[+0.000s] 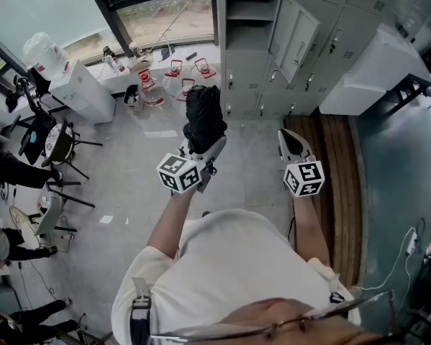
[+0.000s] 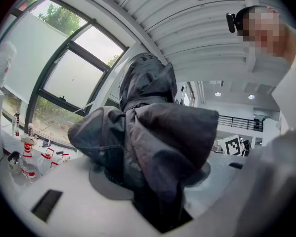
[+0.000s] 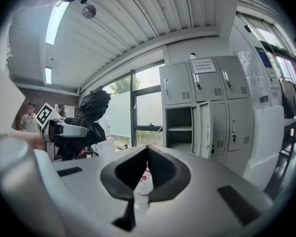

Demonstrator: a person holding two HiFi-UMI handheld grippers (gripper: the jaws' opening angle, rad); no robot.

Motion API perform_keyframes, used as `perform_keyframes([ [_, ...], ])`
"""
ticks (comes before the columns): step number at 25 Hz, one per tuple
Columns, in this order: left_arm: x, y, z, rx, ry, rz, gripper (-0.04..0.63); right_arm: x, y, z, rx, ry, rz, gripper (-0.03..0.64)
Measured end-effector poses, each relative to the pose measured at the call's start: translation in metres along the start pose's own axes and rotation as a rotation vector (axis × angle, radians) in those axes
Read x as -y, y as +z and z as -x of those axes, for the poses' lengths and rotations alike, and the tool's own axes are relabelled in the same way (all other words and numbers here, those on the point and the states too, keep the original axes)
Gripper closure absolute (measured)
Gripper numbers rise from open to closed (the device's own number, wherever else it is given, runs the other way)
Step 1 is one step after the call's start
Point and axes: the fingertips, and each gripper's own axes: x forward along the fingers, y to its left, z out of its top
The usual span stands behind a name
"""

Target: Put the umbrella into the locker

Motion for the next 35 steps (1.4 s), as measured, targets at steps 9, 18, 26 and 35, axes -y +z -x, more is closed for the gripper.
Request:
perform_keyframes([
  [9, 0.001, 0.001, -0.003, 0.001, -0.002, 0.000, 0.374, 0.001, 0.002, -0.002, 0.003, 0.007, 0.003, 0.611],
  [18, 0.004, -0.003, -0.004, -0.005, 0.009, -0.001, 0.374, 0.005, 0.001, -0.001, 0.009, 0.009, -0.010, 0.611],
  [26, 0.015, -0.007, -0.009, 0.026, 0.018, 0.010, 0.374, 0.021, -0.006, 0.007, -0.003, 0.004, -0.026, 0.611],
  [35, 0.037, -0.022, -0.029, 0.012, 0.055, 0.004, 0.374, 0.044, -0.011, 0.018, 0.002, 0.035, -0.025, 0.611],
])
